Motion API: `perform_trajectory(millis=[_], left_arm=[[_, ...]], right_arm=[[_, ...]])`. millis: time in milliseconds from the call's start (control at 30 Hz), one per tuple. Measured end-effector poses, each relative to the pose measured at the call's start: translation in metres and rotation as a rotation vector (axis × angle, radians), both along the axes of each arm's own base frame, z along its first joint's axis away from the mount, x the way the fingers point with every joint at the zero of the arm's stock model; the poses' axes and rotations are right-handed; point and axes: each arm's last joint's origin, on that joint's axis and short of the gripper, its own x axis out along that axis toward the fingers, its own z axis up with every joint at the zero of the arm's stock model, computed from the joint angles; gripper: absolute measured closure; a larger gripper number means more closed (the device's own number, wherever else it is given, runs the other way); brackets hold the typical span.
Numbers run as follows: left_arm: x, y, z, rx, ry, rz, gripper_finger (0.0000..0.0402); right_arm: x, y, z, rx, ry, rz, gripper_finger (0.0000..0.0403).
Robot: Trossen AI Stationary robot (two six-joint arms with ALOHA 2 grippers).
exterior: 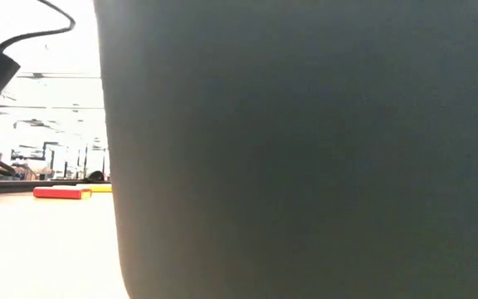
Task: Sort blocks
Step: Put the brown block into the blue bin
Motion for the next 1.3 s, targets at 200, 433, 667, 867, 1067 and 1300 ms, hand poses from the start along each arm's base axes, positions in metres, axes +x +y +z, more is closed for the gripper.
perform_trajectory(millis=[200,433,667,867,1067,1300], left_arm=[[0.001,0.001,0.004,0.013,-0.046,-0.006,0.0231],[-0.002,0.003,-0.004,0.017,-0.041,-0.002,0.0231],[0.000,0.001,-0.008,0.016,-0.042,-0.009,0.0231],[0.002,0.000,-0.016,0.033,-0.015,-0.038,0.0231],[0.009,0.001,-0.017,0.009,-0.057,-0.082,0.0231],[0.030,0.009,-0.012,-0.012,-0.156,-0.125,0.0231]], right_arm=[[0.000,0.000,0.000,0.000,-0.001,0.000,0.0179],[0.000,0.000,0.000,0.017,0.001,-0.013,0.0179],[0.000,0.000,0.000,0.017,0.001,-0.013,0.0179],[0.000,0.000,0.000,0.017,0.001,-0.014,0.0179],[0.000,0.000,0.000,0.026,0.002,-0.020,0.0179],[0.000,0.001,0.000,0.044,0.005,-0.027,0.0179]])
